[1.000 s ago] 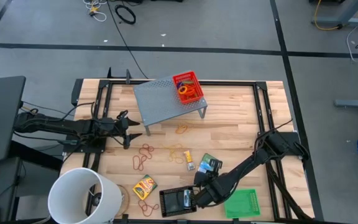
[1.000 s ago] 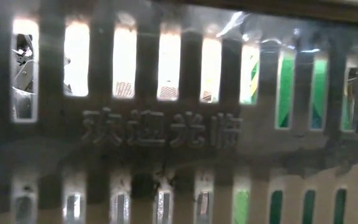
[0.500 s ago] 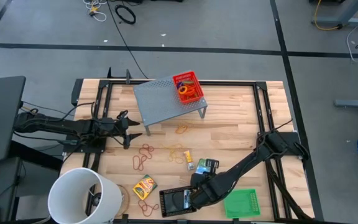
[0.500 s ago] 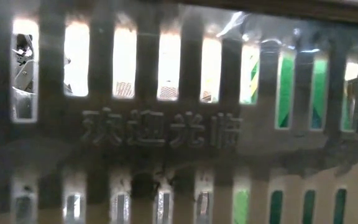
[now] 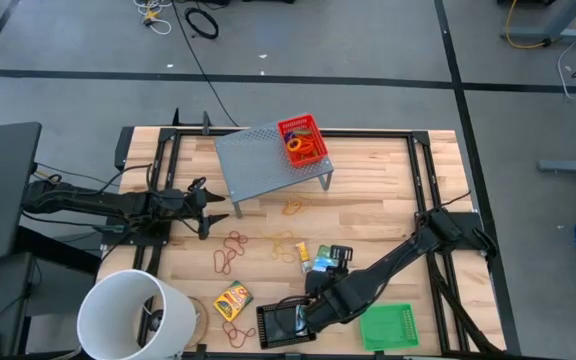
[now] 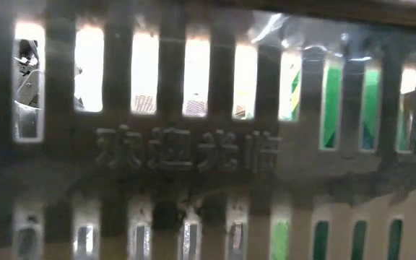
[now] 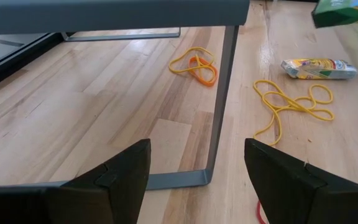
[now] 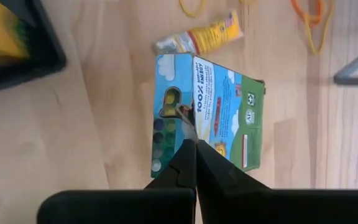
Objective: Pick & Place Office Desk Supplies
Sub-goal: Put the right yellow crayon box into the black bin
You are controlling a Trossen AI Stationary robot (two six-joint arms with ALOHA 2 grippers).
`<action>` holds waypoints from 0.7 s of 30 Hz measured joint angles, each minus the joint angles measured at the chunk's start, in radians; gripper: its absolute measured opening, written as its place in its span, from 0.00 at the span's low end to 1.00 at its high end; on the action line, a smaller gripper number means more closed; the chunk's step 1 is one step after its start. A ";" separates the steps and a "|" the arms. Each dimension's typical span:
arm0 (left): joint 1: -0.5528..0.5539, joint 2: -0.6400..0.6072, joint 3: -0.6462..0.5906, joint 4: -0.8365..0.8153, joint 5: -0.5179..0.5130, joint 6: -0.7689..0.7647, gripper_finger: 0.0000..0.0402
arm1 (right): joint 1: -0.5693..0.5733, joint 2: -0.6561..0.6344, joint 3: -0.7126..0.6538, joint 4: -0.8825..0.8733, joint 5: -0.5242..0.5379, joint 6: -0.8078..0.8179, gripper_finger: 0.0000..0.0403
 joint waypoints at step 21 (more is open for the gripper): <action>0.000 0.000 0.000 0.000 0.000 0.000 0.65 | 0.000 -0.003 0.262 0.098 -0.054 -0.560 0.00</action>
